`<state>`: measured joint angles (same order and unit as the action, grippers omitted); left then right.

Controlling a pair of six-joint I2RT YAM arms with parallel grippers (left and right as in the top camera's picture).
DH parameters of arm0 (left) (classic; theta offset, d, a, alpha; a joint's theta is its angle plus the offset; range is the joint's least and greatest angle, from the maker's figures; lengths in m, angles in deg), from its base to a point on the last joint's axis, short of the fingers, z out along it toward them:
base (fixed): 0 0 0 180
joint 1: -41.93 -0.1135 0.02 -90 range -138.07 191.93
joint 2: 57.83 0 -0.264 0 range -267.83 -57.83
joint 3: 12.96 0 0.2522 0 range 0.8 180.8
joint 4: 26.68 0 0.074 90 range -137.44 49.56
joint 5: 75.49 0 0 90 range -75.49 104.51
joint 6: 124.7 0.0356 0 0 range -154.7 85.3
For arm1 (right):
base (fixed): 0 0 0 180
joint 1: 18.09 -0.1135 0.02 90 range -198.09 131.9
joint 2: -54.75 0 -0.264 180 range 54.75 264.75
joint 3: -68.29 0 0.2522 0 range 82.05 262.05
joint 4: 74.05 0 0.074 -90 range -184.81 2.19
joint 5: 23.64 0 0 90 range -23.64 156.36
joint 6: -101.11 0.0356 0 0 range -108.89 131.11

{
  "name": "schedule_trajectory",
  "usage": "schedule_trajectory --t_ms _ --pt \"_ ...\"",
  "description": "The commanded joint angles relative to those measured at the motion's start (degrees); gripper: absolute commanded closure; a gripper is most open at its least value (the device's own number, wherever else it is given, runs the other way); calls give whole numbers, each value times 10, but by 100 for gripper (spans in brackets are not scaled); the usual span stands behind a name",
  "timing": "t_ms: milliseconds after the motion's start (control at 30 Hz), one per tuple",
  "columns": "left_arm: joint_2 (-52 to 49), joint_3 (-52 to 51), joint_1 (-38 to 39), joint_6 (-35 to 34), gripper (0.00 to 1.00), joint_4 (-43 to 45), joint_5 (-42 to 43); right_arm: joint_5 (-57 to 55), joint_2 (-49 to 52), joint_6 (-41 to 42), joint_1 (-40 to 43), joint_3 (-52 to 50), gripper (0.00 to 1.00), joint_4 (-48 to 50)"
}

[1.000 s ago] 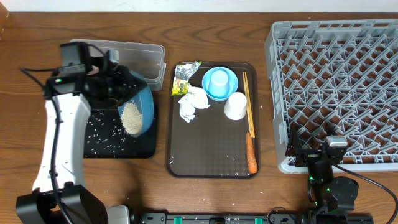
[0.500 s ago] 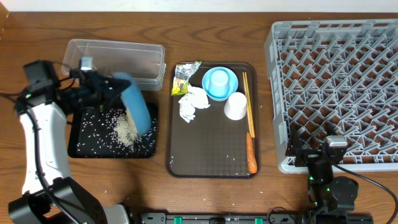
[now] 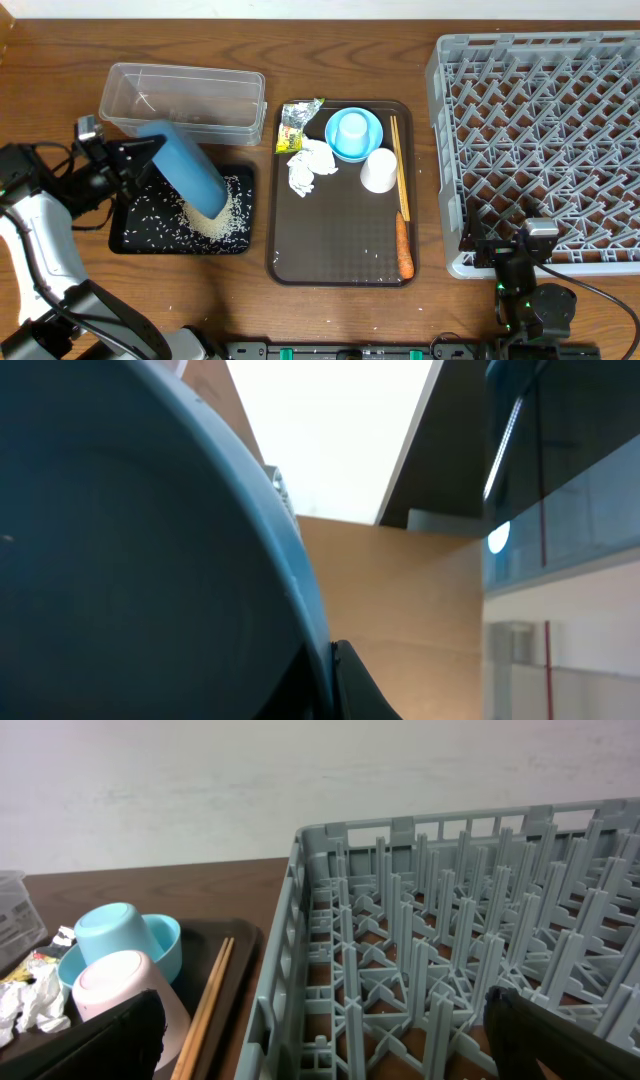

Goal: Sort waste into correct bins and load items into the dishwasher rack
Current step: 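Tip the blue bowl to pour the rice onto the black tray, then carry the empty blue bowl back and set it on the brown tray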

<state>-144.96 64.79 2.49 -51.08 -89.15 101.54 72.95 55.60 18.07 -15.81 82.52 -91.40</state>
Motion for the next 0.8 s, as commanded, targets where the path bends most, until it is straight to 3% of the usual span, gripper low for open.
schedule_trajectory --t_ms 0,267,367,433,533,633,767 --pt "3 -3 -19 24 94 -5 31 -2 -4 -2 7 -1 1 -1" --pt "6 -3 -45 31 94 -77 31 -2 -4 -2 7 -1 1 -1" --pt "5 -3 -51 22 94 -20 31 -2 -4 -2 7 -1 1 -1" --pt "5 -3 -53 -3 94 -58 31 -2 -4 -2 7 -1 1 -1" --pt "7 -3 -53 13 94 -22 23 -2 -4 -2 7 -1 1 -1" --pt "14 -3 -53 27 94 -80 31 -2 -4 -2 7 -1 1 -1" --pt "38 -3 -52 50 94 -59 -3 -2 -4 -2 7 -1 1 -1"
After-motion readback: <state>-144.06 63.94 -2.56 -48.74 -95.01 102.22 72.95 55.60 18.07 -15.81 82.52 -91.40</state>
